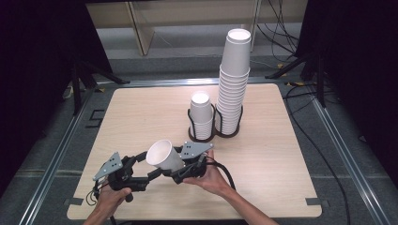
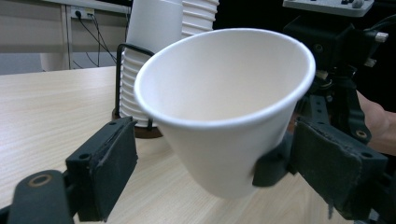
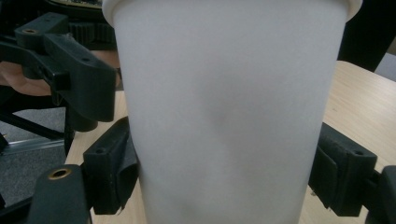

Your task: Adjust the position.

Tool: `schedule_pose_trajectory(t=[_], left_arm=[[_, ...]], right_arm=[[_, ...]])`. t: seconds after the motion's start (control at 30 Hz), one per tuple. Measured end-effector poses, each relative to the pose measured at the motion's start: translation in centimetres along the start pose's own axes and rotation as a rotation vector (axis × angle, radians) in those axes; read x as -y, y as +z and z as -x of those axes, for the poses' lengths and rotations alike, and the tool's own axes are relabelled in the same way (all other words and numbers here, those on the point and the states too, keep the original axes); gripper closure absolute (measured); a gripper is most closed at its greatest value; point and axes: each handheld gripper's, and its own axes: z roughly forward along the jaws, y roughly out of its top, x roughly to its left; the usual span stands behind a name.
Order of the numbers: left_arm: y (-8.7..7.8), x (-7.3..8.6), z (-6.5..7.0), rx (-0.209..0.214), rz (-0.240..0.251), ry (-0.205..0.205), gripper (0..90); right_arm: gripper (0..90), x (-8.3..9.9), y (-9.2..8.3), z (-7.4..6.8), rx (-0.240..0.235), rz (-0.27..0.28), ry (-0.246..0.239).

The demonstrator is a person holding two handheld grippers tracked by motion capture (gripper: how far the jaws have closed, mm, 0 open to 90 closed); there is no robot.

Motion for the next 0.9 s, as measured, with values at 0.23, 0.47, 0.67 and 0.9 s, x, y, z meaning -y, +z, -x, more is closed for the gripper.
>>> schedule_pose_trajectory(t=[0.23,0.47,0.67,0.9], left_arm=[[0.2,0.0,0.3,0.008,0.007,0.006,10.4],[0.3,-0.1,0.4,0.006,0.012,0.001,4.7],[0.3,-0.1,0.4,0.005,0.023,0.002,4.5],[0.2,-0.2,0.6,-0.005,0.035,-0.03,5.9]], right_arm=[[20.7,0.4,0.8,-0.7,-0.036,-0.004,0.003],[20.7,0.6,1.5,-1.2,-0.055,-0.003,-0.02],[20.7,0.6,1.6,-1.6,-0.064,-0.008,0.02],[20.3,0.6,1.7,-1.6,-0.07,0.008,0.034]])
